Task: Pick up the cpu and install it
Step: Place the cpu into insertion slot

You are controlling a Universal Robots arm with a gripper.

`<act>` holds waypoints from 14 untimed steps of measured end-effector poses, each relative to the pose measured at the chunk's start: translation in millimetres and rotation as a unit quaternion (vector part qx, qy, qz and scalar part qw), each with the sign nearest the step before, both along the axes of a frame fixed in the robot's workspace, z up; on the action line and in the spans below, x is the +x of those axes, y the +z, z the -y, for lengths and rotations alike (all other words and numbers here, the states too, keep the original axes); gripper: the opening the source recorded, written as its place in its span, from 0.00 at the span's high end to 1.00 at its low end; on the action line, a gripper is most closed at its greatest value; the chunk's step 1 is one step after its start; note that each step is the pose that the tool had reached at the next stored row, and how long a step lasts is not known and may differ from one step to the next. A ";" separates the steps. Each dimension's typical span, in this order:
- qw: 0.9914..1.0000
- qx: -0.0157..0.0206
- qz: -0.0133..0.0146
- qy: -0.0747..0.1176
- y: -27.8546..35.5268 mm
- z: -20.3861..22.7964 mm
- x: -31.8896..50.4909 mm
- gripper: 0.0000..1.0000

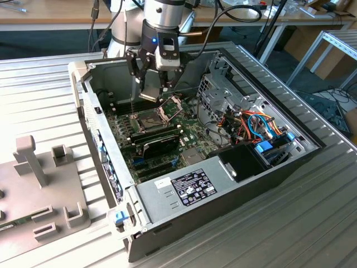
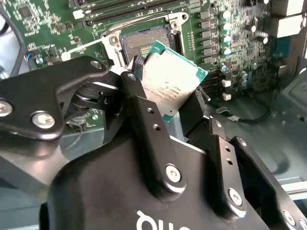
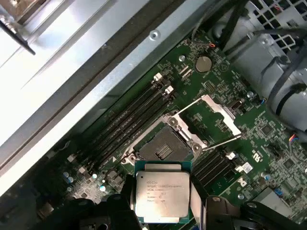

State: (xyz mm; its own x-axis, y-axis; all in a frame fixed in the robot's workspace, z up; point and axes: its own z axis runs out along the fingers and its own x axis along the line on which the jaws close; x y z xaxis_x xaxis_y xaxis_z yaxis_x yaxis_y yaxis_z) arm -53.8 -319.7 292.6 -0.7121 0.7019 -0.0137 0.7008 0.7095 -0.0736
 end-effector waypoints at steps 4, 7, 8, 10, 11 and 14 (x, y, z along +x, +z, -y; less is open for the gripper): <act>1.000 0.000 0.000 -0.028 -0.2 0.0 0.0 0.45; 1.000 0.000 0.000 -0.029 -0.2 0.0 0.0 0.45; 1.000 0.000 0.000 -0.029 -0.2 0.0 0.0 0.45; 1.000 0.000 0.000 -0.029 -0.2 0.0 0.0 0.45; 1.000 0.000 0.000 -0.029 -0.2 0.0 0.0 0.45; 1.000 0.000 0.000 -0.029 -0.2 0.0 0.0 0.45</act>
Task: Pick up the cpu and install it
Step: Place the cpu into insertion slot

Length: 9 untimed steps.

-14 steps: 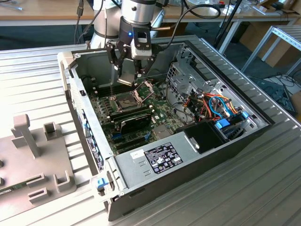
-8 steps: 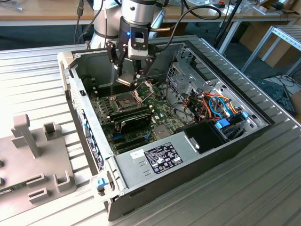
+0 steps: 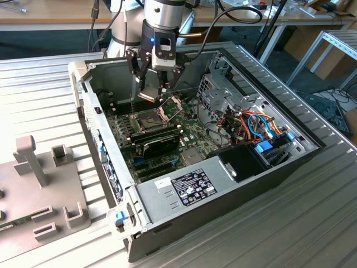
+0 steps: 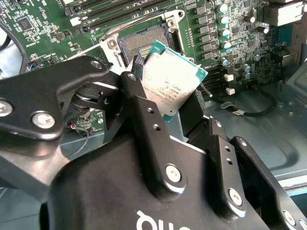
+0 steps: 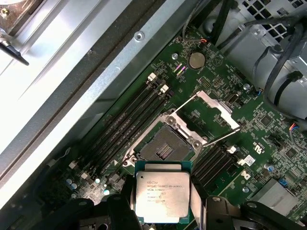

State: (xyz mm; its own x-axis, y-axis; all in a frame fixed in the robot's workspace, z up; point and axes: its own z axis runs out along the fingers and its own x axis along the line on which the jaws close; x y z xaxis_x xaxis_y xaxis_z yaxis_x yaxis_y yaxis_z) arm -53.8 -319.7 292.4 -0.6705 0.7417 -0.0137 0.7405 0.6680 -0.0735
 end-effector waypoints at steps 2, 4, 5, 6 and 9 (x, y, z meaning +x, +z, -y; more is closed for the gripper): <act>1.000 0.000 0.000 -0.001 0.0 0.0 0.0 0.45; 1.000 0.000 0.000 -0.003 0.0 0.0 0.0 0.45; 1.000 0.000 0.000 -0.006 0.0 0.0 0.0 0.45; 1.000 0.000 0.000 -0.010 0.0 0.0 0.0 0.45; 1.000 0.000 0.000 -0.031 -0.2 0.0 0.0 0.45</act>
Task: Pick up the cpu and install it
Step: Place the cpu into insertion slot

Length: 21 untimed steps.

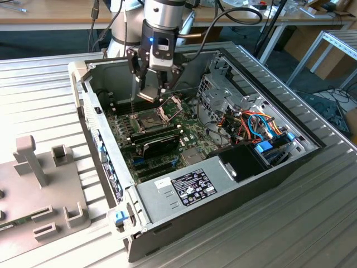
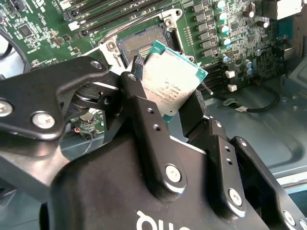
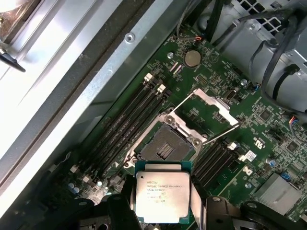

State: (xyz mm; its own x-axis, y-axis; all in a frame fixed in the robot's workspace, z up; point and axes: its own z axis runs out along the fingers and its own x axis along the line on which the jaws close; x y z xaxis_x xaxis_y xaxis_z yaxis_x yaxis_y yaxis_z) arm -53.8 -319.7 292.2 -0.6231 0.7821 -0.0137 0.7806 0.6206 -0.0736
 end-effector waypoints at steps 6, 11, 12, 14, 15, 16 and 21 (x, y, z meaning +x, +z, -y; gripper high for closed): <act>0.998 0.000 0.000 -0.055 -0.5 0.0 0.0 0.45; 0.995 0.000 0.000 -0.097 -0.9 0.0 0.0 0.45; 0.994 0.000 0.000 -0.105 -1.0 0.0 0.0 0.45; 0.993 0.000 0.000 -0.122 -1.2 0.0 0.0 0.45; 0.992 0.000 0.000 -0.130 -1.3 0.0 0.0 0.45; 0.990 0.000 0.000 -0.140 -1.4 0.0 0.0 0.45; 0.983 0.000 0.000 -0.185 -1.9 0.0 0.0 0.45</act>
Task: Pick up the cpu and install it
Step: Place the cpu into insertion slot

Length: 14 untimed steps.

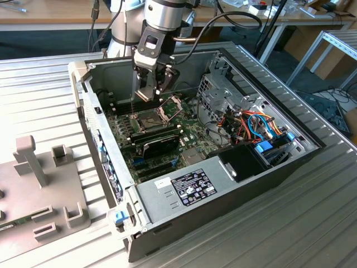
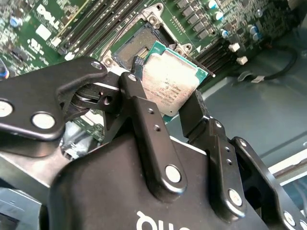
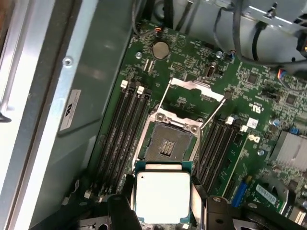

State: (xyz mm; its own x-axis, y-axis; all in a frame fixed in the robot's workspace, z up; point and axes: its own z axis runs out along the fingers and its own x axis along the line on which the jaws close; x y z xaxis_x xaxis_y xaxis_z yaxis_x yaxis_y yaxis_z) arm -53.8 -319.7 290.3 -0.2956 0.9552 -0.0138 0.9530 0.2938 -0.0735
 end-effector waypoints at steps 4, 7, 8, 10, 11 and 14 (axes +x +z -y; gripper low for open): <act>0.999 0.000 0.000 -0.044 -0.4 0.0 0.0 0.45; 0.998 0.000 0.000 -0.069 -0.6 0.0 0.0 0.45; 0.998 0.000 0.000 -0.069 -0.5 0.0 0.0 0.45; 0.998 0.000 0.000 -0.069 -0.5 0.0 0.0 0.45; 0.998 0.000 0.000 -0.070 -0.6 0.0 0.0 0.45; 0.995 0.000 0.000 -0.097 -1.1 0.0 0.0 0.45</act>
State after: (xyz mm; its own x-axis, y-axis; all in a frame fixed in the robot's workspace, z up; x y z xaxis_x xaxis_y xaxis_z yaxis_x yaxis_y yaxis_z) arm -53.8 -319.7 289.2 -0.1049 0.9944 -0.0136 0.9919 0.1037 -0.0735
